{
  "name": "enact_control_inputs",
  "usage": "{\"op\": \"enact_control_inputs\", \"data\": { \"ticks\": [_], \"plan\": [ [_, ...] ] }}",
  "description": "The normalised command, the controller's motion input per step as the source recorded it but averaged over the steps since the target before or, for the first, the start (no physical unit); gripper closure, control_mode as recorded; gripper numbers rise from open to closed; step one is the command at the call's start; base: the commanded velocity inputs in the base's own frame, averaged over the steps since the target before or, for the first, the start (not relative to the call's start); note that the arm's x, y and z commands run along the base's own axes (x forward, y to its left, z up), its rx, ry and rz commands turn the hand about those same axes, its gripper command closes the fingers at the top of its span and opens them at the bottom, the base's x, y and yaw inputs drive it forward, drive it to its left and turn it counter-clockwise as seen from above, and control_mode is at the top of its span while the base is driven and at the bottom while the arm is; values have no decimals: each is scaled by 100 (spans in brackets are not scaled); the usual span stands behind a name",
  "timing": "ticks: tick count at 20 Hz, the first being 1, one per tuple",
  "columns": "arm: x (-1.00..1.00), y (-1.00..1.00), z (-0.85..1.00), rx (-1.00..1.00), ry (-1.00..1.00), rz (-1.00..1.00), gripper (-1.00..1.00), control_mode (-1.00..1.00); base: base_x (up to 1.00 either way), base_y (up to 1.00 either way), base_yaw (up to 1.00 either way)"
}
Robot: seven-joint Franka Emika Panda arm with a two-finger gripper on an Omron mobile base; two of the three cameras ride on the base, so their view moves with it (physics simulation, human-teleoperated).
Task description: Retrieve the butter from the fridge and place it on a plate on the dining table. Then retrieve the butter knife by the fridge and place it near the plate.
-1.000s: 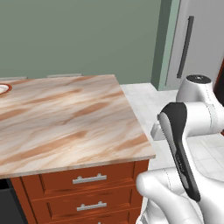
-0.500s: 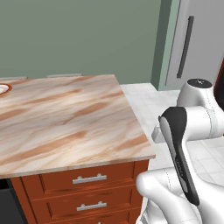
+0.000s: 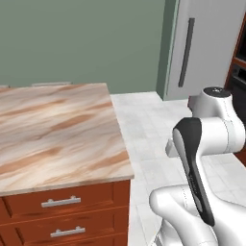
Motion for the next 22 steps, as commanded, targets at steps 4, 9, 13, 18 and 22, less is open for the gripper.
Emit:
{"op": "enact_control_inputs", "data": {
  "ticks": [4, 9, 13, 18, 22],
  "plan": [
    [0, 0, 0, 0, 0, 0, 100, 100, 0, -96, 0],
    [0, 0, 0, 0, 0, 0, 100, 100, 4, -35, 0],
    [0, 0, 0, 0, 0, 0, 100, 100, 47, -13, 0],
    [0, 0, 0, 0, 0, 0, 100, 100, 99, -18, -5],
    [0, 0, 0, 0, 0, 0, 100, 100, 100, -25, -1]
  ]
}}
